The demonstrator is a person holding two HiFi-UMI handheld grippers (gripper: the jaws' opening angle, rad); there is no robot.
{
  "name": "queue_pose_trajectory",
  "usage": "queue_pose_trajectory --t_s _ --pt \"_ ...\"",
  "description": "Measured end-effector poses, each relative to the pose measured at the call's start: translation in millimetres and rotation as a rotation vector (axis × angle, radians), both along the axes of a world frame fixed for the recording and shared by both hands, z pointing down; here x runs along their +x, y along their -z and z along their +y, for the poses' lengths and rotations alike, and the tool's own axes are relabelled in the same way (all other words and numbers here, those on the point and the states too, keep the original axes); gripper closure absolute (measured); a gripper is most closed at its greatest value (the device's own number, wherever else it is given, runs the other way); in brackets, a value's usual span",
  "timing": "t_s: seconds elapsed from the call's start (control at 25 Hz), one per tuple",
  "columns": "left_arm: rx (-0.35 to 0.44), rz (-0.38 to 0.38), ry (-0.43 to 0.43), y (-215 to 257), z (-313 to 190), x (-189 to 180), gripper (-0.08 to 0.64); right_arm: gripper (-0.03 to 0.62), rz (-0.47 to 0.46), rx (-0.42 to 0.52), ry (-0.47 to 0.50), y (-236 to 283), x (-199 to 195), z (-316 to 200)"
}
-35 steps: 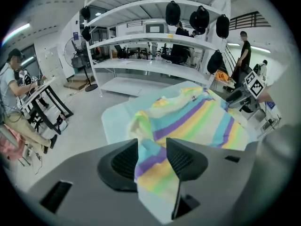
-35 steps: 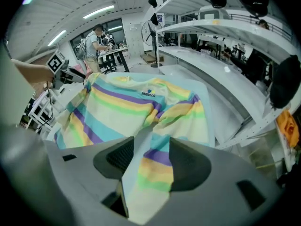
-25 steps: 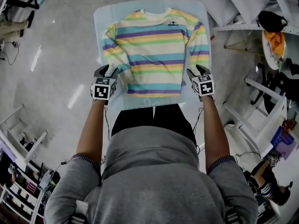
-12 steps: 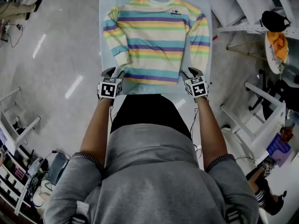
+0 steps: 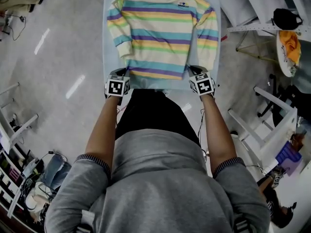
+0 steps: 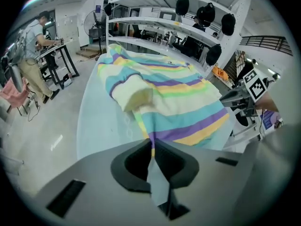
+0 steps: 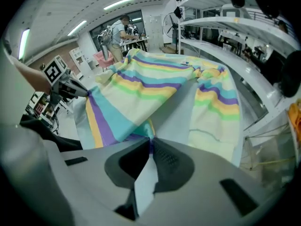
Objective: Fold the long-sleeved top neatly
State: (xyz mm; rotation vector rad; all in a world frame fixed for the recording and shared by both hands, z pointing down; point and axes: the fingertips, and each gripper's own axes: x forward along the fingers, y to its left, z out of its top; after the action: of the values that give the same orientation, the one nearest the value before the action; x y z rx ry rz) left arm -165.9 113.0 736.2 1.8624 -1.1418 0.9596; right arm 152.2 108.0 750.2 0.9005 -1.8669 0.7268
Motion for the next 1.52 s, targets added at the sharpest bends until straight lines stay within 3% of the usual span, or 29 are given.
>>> queue_pose_trajectory --t_s 0.28,0.56,0.76,0.88,0.96,1.04,1.28,1.52 --pt "0.021 0.041 0.028 19.7 18.2 2.5 0.526 0.558 -0.013 0.032 -0.175 33.2 60.7 31.8" --pt "-0.016 0.013 0.02 15.3 56.3 -3.7 0.526 0.558 -0.035 -0.01 -0.322 32.8 102.7 82.4" --pt "-0.102 0.02 0.029 -2.3 88.8 -3.4 0.521 0.557 -0.016 -0.095 -0.31 10.3 100.9 106.1" --pt "-0.116 0.022 0.033 -0.5 94.2 -2.8 0.43 0.525 -0.013 -0.125 -0.302 11.9 97.6 106.8" --pt "-0.089 0.013 0.032 8.7 87.4 -5.3 0.365 0.418 -0.01 -0.115 -0.285 19.9 94.4 100.2" --pt "-0.045 0.003 0.044 23.3 73.6 -11.4 0.355 0.365 -0.029 -0.095 -0.273 25.9 89.0 91.1" --pt "0.066 -0.01 0.082 60.2 18.8 -23.1 0.349 0.337 -0.102 0.012 -0.235 68.2 53.9 38.3" --pt "0.101 -0.02 0.089 76.9 -26.5 -24.0 0.35 0.337 -0.141 0.073 -0.202 101.6 16.5 -6.7"
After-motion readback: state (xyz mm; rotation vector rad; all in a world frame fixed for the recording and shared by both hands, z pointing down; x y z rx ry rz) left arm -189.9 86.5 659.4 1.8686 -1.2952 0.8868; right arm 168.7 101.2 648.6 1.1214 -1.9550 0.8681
